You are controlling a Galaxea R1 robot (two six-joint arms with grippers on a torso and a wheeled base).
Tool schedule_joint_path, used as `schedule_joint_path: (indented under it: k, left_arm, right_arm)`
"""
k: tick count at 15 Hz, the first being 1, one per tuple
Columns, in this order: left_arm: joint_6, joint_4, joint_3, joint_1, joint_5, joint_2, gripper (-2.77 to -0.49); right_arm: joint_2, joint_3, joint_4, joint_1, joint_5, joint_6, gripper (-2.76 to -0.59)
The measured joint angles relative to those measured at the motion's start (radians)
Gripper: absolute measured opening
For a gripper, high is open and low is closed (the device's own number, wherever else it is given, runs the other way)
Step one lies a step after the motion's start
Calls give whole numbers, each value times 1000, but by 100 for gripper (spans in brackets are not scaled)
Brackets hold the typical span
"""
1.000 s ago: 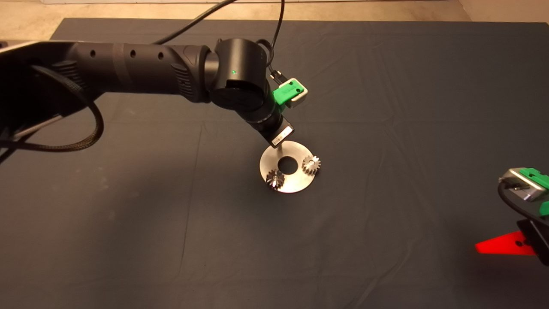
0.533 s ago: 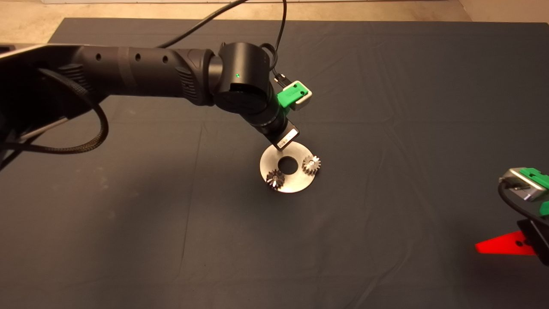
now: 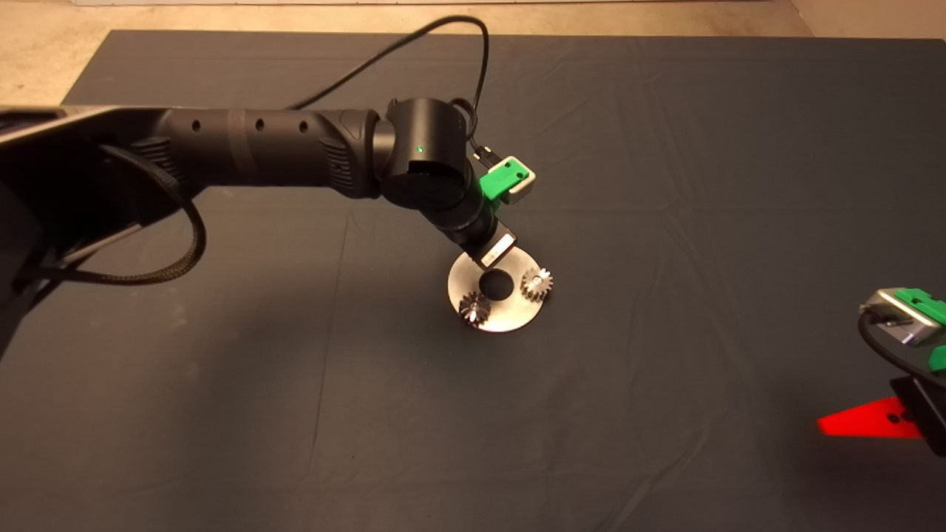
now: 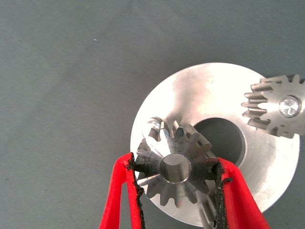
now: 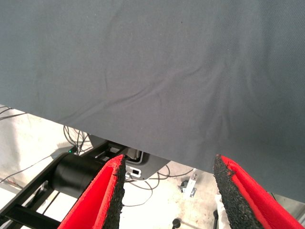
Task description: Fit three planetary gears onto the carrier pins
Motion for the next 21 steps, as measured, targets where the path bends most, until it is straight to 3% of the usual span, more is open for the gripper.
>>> schedule_joint_path:
  k: [9,21]
  left_arm:
    - [51,2,-70,-1,-4,1,-271]
    - [52,3,-70,6,-28,3,-271]
  right_arm:
    - [0,0,0,0,2,0,-202]
    - [0,0,0,0,2,0,-202]
